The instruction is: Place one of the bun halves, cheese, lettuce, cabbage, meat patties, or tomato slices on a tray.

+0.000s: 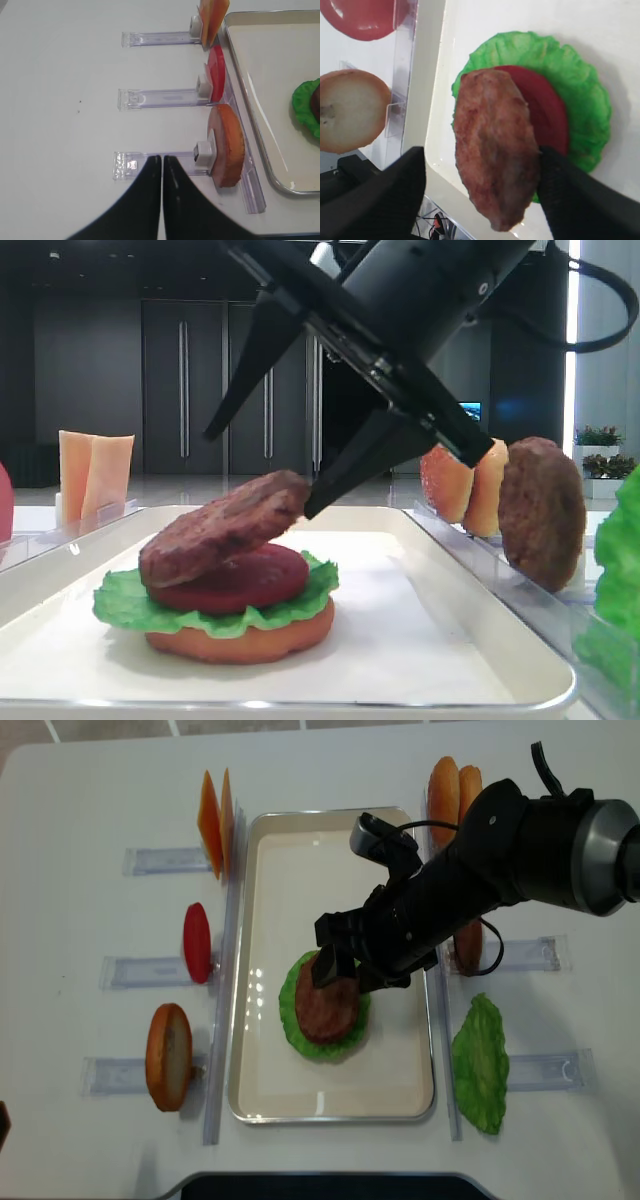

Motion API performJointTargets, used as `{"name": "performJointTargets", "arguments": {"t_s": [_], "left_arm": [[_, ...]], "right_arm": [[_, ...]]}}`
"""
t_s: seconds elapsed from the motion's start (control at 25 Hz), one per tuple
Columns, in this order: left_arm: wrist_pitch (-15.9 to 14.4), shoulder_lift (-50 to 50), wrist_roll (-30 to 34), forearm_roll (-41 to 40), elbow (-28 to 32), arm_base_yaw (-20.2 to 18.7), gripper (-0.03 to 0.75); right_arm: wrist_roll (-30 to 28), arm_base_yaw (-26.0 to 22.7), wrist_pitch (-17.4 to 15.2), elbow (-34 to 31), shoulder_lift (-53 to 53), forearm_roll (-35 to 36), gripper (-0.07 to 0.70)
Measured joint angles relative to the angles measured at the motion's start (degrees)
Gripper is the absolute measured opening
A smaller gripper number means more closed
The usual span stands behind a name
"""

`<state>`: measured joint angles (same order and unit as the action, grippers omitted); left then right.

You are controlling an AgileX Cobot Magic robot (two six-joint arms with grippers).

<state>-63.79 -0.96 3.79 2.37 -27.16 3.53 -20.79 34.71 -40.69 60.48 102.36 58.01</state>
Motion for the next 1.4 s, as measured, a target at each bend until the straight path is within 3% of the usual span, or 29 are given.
{"name": "performJointTargets", "arguments": {"t_s": [0.48, 0.92, 1.04, 1.24, 1.4], "left_arm": [[0.0, 0.0, 0.0, 0.0, 0.0, 0.0, 0.000], [0.0, 0.0, 0.0, 0.0, 0.0, 0.0, 0.000], [0.0, 0.0, 0.0, 0.0, 0.0, 0.0, 0.000], [0.0, 0.0, 0.0, 0.1, 0.0, 0.0, 0.000], [0.0, 0.0, 0.0, 0.2, 0.0, 0.0, 0.000]], "right_arm": [[11.2, 0.0, -0.2, 2.9, -5.6, -14.7, 0.482], [21.4, -0.1, -3.9, 7.6, -9.2, -28.8, 0.482], [21.5, -1.1, -6.8, 9.1, -10.3, -31.0, 0.482], [21.5, -4.4, -16.5, 12.8, -10.8, -37.6, 0.482], [21.4, -8.5, -21.3, 13.7, -10.8, -39.3, 0.472]]}}
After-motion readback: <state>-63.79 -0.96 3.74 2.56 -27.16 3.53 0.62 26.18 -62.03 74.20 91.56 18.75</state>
